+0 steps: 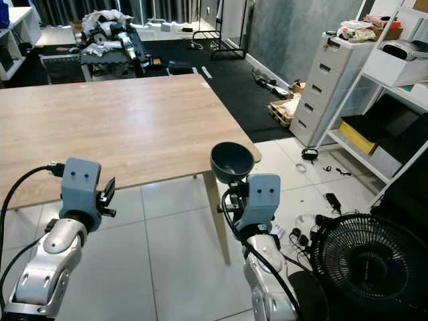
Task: Setting the table
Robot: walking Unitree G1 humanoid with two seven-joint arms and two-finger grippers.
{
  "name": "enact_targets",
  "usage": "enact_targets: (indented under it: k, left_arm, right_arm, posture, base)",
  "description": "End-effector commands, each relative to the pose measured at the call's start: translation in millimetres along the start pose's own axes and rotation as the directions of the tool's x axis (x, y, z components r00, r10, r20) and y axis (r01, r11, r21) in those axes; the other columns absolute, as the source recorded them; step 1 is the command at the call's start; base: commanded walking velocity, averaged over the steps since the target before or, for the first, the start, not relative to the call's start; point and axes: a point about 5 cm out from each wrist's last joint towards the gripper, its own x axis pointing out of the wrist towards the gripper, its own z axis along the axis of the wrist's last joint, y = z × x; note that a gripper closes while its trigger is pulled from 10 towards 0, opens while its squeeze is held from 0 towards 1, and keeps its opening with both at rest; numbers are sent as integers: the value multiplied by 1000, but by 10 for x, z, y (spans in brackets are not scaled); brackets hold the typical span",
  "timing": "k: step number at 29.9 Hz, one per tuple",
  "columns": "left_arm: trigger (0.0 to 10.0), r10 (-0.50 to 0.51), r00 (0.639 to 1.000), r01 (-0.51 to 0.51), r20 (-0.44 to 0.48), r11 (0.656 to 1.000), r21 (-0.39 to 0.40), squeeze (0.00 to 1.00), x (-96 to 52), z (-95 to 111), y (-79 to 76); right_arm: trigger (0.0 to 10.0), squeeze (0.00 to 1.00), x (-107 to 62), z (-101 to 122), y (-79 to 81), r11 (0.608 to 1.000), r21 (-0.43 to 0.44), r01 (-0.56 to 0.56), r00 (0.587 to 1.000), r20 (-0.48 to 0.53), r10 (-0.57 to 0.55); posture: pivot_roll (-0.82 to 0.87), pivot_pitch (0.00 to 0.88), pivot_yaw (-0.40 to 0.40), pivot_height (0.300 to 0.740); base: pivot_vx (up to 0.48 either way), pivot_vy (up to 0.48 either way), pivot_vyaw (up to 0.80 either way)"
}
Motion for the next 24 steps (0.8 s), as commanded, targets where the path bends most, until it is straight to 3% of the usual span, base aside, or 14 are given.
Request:
enact_targets:
  k: [1, 8, 24]
  left_arm:
    - [10000, 0, 1000, 0, -14, 1000, 2, 0, -22, -30, 1]
    - [10000, -1, 1000, 1, 1, 1000, 16, 0, -18, -15, 5]
    - [10000, 6, 1000, -6, 11, 1000, 25, 0, -9, -2, 35]
  right_arm:
    - [10000, 0, 1, -8, -24, 1000, 13, 21, 1000, 4, -21]
    - [10000, 0, 13, 6, -21, 1000, 15, 22, 1000, 13, -22]
    - [10000, 0, 23, -1, 17, 1000, 10, 7, 1000, 17, -7]
  posture:
    - [107, 98, 85, 740]
    - [107, 91, 87, 740]
    - [113, 78, 94, 740]
  base:
    - [0, 0, 0]
    - [69, 0, 0]
    - [465, 0, 0]
